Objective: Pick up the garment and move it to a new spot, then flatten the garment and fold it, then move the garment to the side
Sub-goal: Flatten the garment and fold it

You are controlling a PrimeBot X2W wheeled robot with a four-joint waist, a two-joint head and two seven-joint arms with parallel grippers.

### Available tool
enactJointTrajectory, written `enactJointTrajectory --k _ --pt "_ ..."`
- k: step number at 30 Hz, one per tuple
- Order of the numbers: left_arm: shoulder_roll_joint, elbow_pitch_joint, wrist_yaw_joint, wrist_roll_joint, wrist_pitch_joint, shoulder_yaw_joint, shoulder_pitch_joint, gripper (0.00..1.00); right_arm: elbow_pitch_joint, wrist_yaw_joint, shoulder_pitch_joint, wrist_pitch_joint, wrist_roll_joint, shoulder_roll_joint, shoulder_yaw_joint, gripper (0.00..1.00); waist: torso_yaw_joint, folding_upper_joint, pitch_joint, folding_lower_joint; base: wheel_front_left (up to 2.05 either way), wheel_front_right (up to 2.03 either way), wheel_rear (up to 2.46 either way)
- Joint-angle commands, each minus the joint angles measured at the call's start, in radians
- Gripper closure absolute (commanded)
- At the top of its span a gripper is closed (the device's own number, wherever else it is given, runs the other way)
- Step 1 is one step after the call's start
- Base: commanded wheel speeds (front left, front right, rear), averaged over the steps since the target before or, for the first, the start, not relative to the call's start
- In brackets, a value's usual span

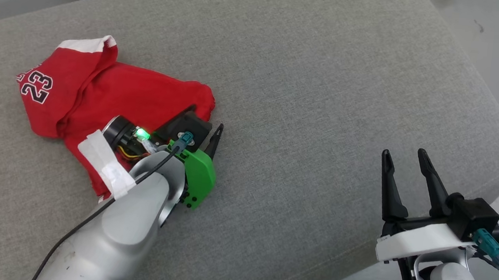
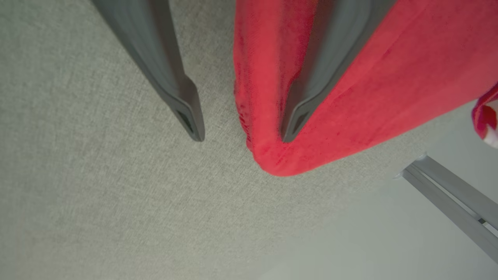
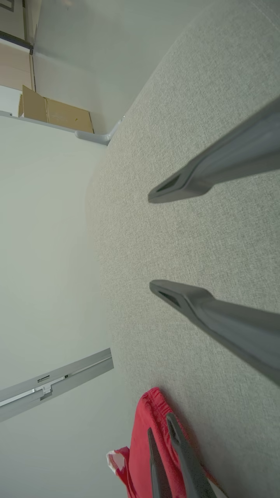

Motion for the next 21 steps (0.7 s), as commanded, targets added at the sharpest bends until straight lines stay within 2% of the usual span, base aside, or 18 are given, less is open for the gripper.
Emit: enactJointTrajectory --k 1,2,3,4,6,7,15,19,21 --pt "0.012 0.028 0.01 -0.002 0.009 0.005 -0.014 0.0 0.001 -0.001 -0.007 -0.001 0.004 0.001 -0.001 0.0 -0.026 0.0 0.024 0.0 0.0 0.0 0.0" --pt "0.015 0.054 0.015 0.001 0.017 0.004 -0.022 0.0 0.002 -0.001 -0.008 -0.001 0.004 0.001 0.0 0.0 -0.027 0.0 0.024 0.0 0.0 0.0 0.0" --pt "0.017 0.071 0.02 0.005 0.022 0.003 -0.028 0.07 0.003 -0.001 -0.01 -0.001 0.006 0.001 0.001 0.0 -0.028 0.0 0.023 0.0 0.0 0.0 0.0" --pt "0.019 0.094 0.025 0.005 0.028 0.004 -0.034 0.29 0.003 -0.001 -0.013 -0.001 0.008 0.001 0.003 0.0 -0.028 0.0 0.022 0.0 0.0 0.0 0.0" --pt "0.021 0.131 0.032 -0.004 0.035 0.009 -0.039 0.84 0.004 -0.001 -0.019 -0.001 0.011 0.001 0.004 0.0 -0.027 0.0 0.019 0.0 0.0 0.0 0.0" --pt "0.021 0.142 0.032 -0.008 0.031 0.01 -0.045 1.0 0.004 -0.001 -0.021 -0.001 0.012 0.0 0.004 0.0 -0.027 0.0 0.018 0.0 0.0 0.0 0.0" --pt "-0.006 0.103 0.004 -0.118 -0.072 0.066 -0.108 1.0 0.009 -0.001 0.0 -0.001 -0.002 0.001 -0.01 0.0 -0.009 0.0 -0.014 0.0 0.0 0.0 0.0" --pt "-0.012 -0.009 -0.02 -0.222 -0.108 0.054 -0.132 1.0 0.016 -0.001 0.013 -0.001 -0.008 0.001 -0.007 0.0 -0.001 0.0 -0.038 0.0 0.0 0.0 0.0" --pt "-0.012 -0.101 -0.008 -0.304 -0.118 0.026 -0.141 1.0 0.017 -0.001 0.015 -0.001 -0.007 0.0 -0.006 0.0 0.002 0.0 -0.053 0.0 0.0 0.0 0.0"
